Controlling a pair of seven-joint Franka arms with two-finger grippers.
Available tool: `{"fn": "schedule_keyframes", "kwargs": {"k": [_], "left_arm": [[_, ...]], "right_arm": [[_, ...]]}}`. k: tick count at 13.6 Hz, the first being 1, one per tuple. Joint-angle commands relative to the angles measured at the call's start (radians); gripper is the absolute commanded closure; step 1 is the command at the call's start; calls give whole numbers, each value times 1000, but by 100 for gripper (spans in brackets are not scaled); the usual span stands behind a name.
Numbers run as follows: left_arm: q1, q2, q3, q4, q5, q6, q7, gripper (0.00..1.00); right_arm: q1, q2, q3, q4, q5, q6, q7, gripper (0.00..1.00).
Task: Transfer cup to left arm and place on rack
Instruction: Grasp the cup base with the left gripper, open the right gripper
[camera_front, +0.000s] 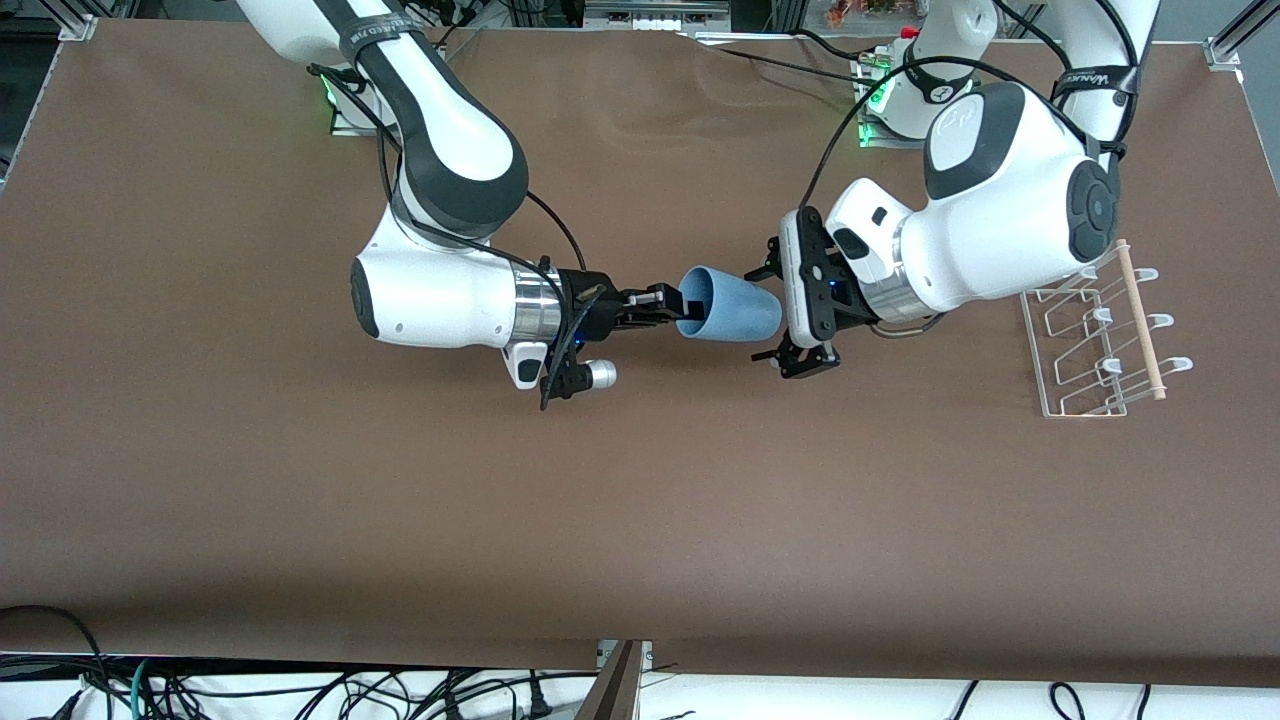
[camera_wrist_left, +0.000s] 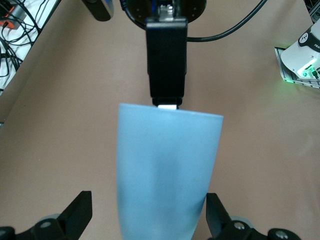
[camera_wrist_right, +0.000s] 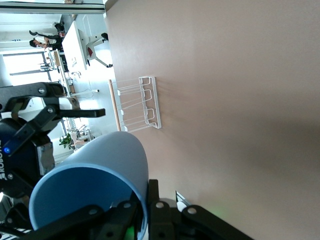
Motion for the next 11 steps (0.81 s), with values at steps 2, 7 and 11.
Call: {"fn": "schedule_keyframes", "kwargs": {"k": [2, 7, 11], "left_arm": [[-13, 10, 10, 12, -26, -21, 36, 0], [-13, 12, 10, 7, -27, -30, 96, 65], [-9, 12, 10, 9, -27, -30, 96, 90]], "right_arm": [[-1, 11, 8, 34, 20, -4, 1, 100], [-8, 3, 7, 34, 20, -17, 1, 100], [-9, 3, 7, 34, 20, -17, 1, 100]]}}
